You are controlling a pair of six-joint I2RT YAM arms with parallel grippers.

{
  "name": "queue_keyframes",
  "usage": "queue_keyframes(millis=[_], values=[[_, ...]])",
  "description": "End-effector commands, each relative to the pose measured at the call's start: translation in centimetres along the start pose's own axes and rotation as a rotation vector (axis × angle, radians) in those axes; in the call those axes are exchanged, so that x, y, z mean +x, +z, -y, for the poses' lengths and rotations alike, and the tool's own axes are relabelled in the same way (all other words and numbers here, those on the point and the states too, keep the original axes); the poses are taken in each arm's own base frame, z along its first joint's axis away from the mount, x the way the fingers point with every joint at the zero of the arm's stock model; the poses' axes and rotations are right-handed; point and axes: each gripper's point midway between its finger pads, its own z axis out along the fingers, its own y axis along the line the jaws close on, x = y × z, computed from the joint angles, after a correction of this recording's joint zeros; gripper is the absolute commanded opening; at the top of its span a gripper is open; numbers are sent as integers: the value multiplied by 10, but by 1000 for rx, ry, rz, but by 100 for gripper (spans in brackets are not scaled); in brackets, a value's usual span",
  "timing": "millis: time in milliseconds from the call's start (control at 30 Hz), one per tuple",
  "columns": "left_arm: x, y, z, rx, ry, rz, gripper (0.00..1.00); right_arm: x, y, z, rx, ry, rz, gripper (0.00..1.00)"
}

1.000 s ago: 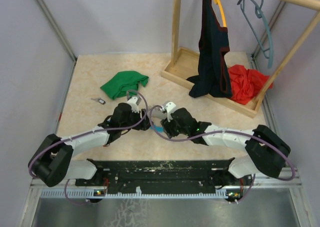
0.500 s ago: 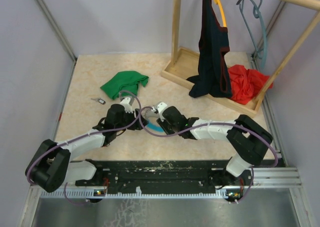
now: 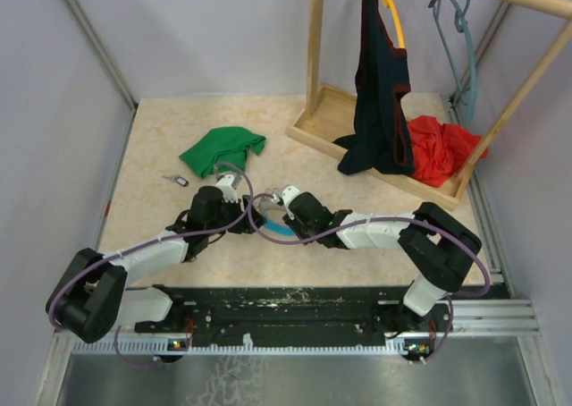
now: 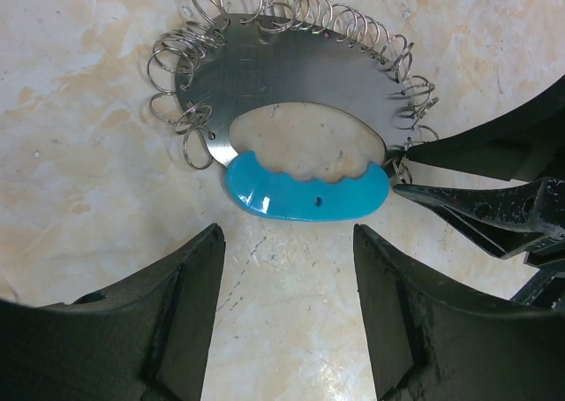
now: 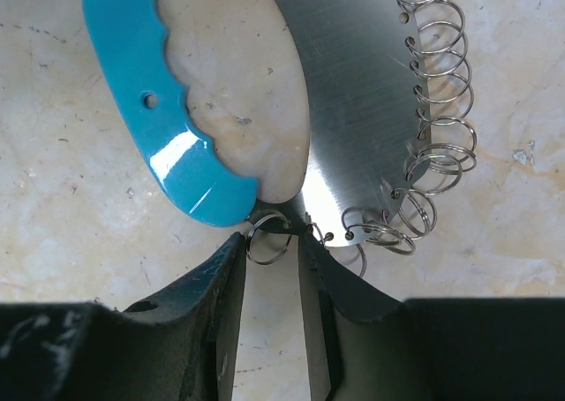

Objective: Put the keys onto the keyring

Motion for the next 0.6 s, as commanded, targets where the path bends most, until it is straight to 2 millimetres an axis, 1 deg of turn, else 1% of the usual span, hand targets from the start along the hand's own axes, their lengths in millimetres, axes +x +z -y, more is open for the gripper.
queue_keyframes(millis=[0, 133, 300, 400, 500, 567], values=[[-4, 1, 6, 30, -6, 12, 66, -21, 1, -1, 4, -5, 44, 32], [-4, 1, 6, 34, -10, 10, 67, -23, 2, -2, -1, -5, 52, 34], [-4, 1, 8, 41, -8, 3, 67, -22, 5, -1, 10, -8, 48, 34], [-5, 1, 9, 47, -7, 1, 68, -23, 5, 1, 16, -10, 48, 28], [-5, 1, 11, 56, -3, 0, 68, -23, 5, 0, 12, -13, 49, 19], [-7, 1, 13, 64, 1, 0, 68, -27, 1, 0, 11, -15, 60, 15]])
